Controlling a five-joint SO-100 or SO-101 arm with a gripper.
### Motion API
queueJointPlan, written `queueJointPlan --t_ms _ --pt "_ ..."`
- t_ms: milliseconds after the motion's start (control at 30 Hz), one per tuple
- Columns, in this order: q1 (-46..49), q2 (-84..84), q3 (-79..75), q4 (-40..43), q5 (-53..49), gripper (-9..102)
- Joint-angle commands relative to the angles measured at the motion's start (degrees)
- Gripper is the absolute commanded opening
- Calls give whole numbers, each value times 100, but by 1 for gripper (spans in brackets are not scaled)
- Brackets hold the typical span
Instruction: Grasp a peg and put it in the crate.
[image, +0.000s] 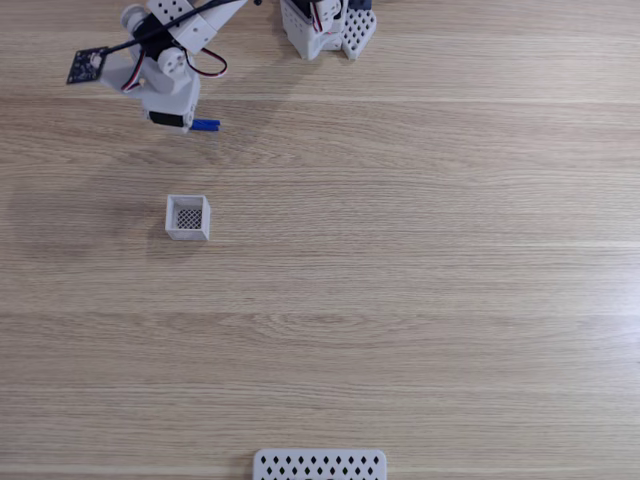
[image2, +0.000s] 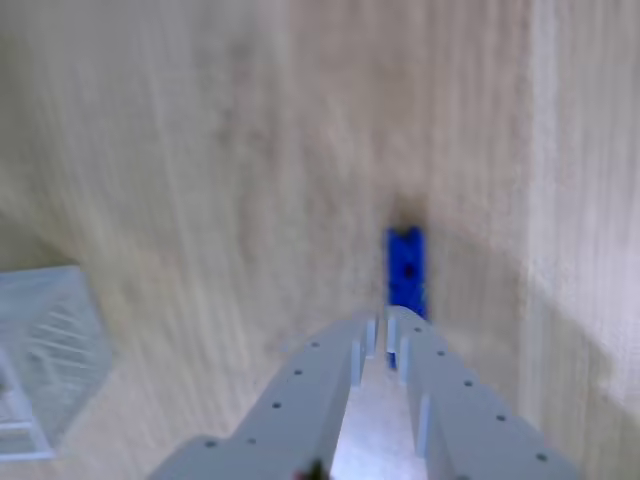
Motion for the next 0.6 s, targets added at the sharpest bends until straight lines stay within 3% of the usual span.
queueJointPlan --t_ms 0,300,567 --pt "9 932 510 -334 44 -1" --pt "0 1213 633 -580 -53 0" --pt "35 1081 519 -598 -70 12"
